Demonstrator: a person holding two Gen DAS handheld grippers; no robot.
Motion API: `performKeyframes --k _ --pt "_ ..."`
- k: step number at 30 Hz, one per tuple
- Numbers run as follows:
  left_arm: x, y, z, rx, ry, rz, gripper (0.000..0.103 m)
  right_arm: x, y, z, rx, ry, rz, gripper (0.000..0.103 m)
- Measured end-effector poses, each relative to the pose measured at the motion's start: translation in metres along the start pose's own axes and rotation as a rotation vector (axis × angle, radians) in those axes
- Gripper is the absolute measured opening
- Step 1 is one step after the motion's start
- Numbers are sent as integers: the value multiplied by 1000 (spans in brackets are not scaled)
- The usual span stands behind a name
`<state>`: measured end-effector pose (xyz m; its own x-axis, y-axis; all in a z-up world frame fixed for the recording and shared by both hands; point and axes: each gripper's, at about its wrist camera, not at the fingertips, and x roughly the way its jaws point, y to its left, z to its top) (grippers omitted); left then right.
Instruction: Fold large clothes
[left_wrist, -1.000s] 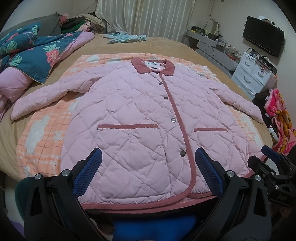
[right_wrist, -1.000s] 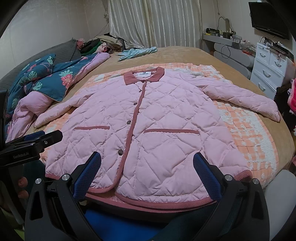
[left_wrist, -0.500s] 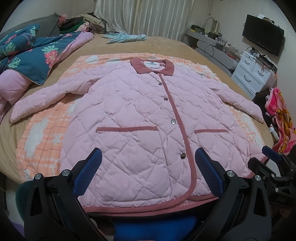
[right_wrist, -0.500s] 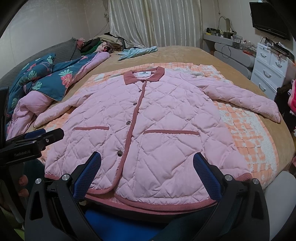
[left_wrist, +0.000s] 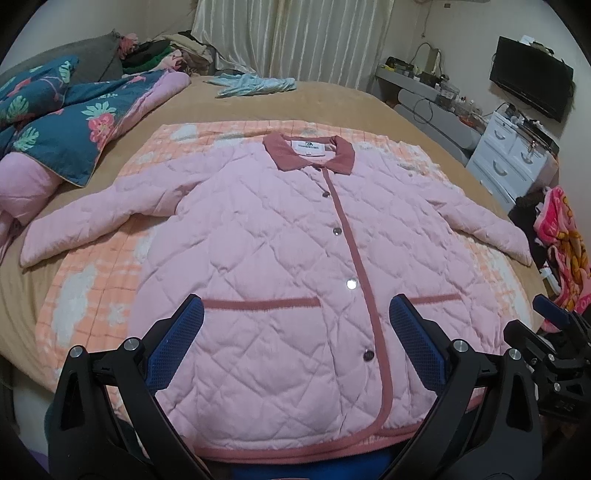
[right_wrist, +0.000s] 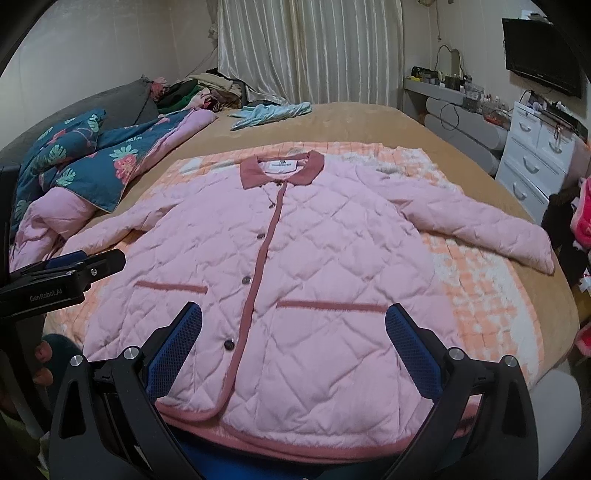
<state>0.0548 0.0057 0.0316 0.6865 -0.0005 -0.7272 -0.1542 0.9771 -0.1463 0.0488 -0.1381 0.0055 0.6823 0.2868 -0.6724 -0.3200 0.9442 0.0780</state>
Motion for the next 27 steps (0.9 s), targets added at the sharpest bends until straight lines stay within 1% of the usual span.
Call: performKeyframes --k 11,16,20,27 --pt "13 7 38 -13 -3 23 94 17 0 44 -5 -9 -10 99" --pt "24 11 55 -38 9 22 94 30 -2 65 2 -8 -15 99" --pt "35 14 68 -49 18 33 94 37 -3 83 10 -25 -13 99" --pt "51 19 92 -78 31 15 94 49 -6 112 29 -48 -6 99"
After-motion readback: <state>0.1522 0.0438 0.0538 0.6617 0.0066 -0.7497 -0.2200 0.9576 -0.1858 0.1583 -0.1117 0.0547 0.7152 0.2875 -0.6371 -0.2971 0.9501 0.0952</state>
